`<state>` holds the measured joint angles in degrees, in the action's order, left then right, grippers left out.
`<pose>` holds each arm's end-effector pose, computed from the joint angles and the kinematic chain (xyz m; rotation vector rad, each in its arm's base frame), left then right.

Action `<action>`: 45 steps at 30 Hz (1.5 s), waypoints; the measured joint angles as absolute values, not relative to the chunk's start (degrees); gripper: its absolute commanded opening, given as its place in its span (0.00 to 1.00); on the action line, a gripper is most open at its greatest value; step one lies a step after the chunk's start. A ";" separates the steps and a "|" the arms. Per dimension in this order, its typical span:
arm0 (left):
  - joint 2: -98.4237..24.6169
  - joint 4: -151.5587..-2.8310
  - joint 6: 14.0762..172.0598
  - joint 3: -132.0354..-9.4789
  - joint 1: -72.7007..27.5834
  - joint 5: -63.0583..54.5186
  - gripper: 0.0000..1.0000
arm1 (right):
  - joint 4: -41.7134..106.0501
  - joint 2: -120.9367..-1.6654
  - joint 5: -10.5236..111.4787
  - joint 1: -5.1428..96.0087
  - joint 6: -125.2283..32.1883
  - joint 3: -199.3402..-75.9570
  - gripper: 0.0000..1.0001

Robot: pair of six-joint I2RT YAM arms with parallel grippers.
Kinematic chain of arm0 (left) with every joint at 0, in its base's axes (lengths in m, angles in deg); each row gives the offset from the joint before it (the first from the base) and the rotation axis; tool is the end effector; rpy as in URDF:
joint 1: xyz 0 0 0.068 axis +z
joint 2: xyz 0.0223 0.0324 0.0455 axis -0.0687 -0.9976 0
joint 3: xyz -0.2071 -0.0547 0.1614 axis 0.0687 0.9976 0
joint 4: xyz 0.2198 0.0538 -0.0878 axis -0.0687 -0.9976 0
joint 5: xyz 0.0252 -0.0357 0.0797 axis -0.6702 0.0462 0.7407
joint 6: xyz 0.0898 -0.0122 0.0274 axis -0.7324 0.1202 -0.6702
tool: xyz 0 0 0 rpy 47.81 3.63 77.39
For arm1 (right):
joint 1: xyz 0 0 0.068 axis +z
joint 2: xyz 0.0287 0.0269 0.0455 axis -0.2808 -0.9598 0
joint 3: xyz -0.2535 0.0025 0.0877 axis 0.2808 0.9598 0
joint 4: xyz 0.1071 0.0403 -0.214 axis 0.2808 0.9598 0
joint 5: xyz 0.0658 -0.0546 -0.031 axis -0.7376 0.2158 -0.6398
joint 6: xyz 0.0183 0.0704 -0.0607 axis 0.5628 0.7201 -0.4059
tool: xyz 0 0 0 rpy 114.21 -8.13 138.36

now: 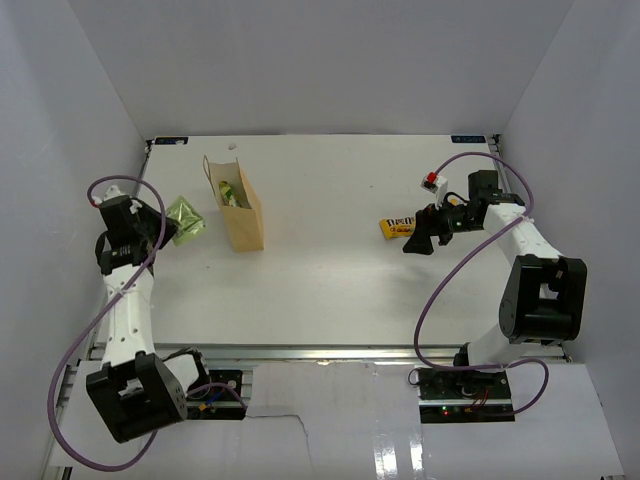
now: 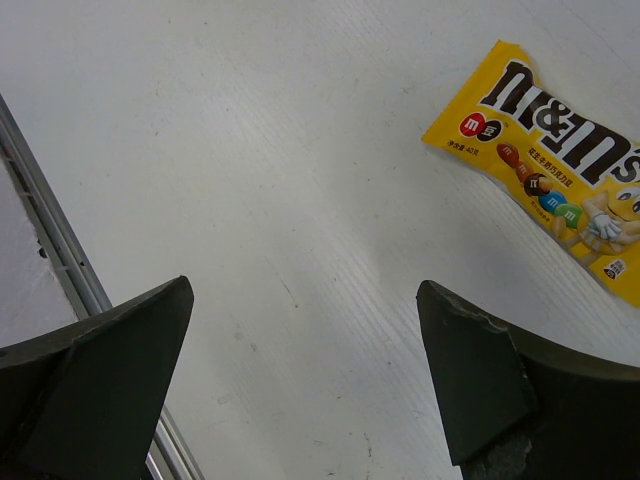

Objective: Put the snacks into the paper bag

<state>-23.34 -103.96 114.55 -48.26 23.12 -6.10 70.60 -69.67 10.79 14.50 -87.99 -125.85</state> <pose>0.2476 0.0701 0.2584 -0.8892 2.0360 -0.3286 0.3045 0.0533 0.2103 -0.8890 2.1945 0.8147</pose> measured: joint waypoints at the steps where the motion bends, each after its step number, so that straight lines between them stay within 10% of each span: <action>1: -22.66 -104.10 114.57 -49.24 23.12 -6.27 0.00 | 70.60 -69.67 10.79 14.50 -87.99 -125.85 0.99; 20: -23.17 -100.03 113.65 -68.48 15.71 -13.35 0.00 | 70.60 -69.67 10.37 14.50 -87.99 -125.85 0.99; 45: -39.45 -105.45 94.99 -83.64 -6.43 14.71 0.00 | 70.60 -69.67 10.39 14.50 -87.99 -125.85 0.99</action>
<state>-39.45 -105.45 94.99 -83.64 -6.43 14.71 70.60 -69.67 10.39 14.50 -87.99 -125.85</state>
